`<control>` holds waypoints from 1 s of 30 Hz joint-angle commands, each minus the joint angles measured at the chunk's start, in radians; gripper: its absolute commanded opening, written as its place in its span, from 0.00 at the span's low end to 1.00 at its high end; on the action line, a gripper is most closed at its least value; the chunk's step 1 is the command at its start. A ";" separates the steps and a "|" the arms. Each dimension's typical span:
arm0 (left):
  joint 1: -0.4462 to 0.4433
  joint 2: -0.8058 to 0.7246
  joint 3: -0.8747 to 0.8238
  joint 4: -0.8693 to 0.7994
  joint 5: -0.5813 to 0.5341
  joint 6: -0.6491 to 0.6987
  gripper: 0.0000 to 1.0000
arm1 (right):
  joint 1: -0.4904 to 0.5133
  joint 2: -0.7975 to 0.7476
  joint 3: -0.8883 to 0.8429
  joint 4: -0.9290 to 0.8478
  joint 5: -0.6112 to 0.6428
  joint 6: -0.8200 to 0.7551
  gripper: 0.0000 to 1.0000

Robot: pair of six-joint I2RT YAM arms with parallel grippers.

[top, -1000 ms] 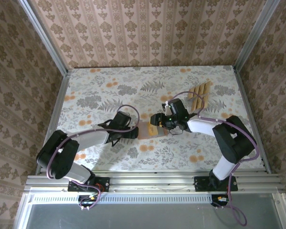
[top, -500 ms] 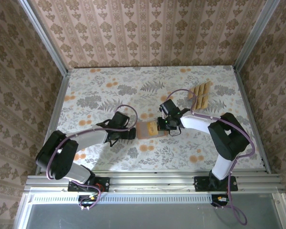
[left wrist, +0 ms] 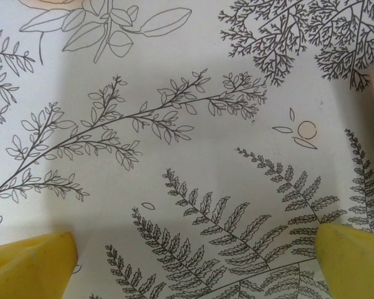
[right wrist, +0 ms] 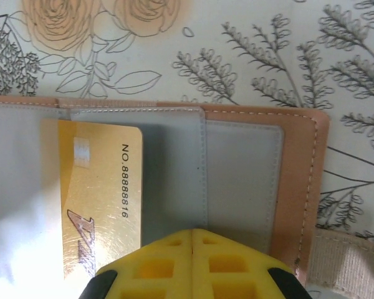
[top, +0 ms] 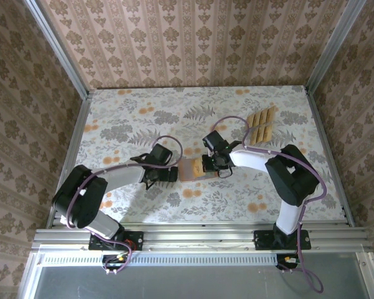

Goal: Put the credit cards into the card holder
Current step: Insert the credit card into the card slot.

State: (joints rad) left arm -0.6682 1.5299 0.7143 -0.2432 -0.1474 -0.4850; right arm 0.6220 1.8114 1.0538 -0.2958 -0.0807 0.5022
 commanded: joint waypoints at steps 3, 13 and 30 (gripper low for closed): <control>-0.010 0.053 0.010 0.044 0.035 0.001 1.00 | 0.026 0.034 0.025 -0.042 0.029 -0.013 0.03; -0.021 0.078 0.020 0.061 0.045 -0.004 1.00 | 0.070 0.048 0.054 -0.089 0.076 -0.033 0.05; -0.015 0.085 0.042 0.053 0.038 0.001 1.00 | 0.019 -0.006 0.140 -0.173 0.123 -0.099 0.04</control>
State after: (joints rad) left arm -0.6811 1.5570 0.7441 -0.2707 -0.1627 -0.4858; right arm 0.6411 1.8122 1.1568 -0.4332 0.0303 0.4210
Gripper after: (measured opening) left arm 0.999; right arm 0.068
